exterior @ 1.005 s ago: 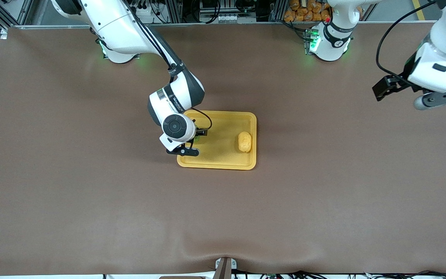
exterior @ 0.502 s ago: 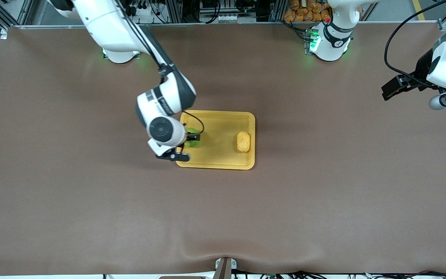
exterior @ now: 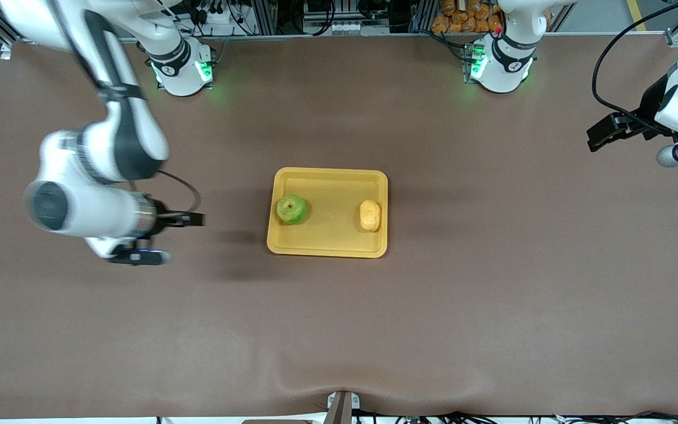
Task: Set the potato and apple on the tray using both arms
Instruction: 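Lower the green apple onto the tray and open the right gripper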
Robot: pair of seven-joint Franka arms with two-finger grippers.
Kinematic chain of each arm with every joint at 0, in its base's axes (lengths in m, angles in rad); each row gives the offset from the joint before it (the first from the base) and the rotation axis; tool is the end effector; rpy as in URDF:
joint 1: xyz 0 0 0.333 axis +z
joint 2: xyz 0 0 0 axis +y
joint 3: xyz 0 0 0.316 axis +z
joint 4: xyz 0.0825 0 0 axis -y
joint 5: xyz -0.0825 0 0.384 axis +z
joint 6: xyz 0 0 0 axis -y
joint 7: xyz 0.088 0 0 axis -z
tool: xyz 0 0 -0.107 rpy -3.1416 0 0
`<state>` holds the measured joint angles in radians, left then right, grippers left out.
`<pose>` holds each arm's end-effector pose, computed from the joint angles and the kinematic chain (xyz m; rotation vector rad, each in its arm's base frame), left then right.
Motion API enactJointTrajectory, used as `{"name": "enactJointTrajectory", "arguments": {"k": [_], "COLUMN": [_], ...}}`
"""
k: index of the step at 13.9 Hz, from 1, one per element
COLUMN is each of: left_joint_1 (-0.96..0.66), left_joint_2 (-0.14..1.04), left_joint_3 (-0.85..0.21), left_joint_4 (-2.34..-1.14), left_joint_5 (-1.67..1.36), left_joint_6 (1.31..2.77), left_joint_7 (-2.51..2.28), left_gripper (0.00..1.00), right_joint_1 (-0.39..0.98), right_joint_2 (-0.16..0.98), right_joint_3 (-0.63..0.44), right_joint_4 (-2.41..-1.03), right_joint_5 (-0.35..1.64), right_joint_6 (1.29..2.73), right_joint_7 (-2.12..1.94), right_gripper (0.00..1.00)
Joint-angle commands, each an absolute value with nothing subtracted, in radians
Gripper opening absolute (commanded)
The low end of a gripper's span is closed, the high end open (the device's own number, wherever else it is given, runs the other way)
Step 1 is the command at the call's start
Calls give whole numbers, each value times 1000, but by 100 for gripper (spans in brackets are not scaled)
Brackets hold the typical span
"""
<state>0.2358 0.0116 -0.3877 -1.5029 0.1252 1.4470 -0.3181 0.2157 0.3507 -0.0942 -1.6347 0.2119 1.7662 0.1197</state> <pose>0.5413 -0.0667 0.6406 -2.9967 -0.2665 0.0553 0.6263 0.1010 0.4007 -2.9773 0.0893 0.3523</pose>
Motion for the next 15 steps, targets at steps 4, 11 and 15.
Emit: {"name": "enactJointTrajectory", "arguments": {"k": [4,11,15], "left_joint_1": [259,96,63], "left_joint_2": [-5,-31,-49], "left_joint_3": [-390,-166,-140], "left_joint_4": [-1511,-1520,-1520], "left_joint_5": [115,106,100], "left_joint_6": [1443,1444,1408], "left_joint_7": [-273,-85,-74], "left_gripper": [100,100,100], "right_joint_1": [25,6,-8], "right_joint_2": [140,-38,-58], "right_joint_3": [-72,-74,-86], "right_joint_4": [-1666,-1668,-1643], "right_joint_5": [125,17,17], "right_joint_6": [1687,1664,1568], "right_joint_7": [-15,-17,-5], "right_gripper": [100,100,100]}}
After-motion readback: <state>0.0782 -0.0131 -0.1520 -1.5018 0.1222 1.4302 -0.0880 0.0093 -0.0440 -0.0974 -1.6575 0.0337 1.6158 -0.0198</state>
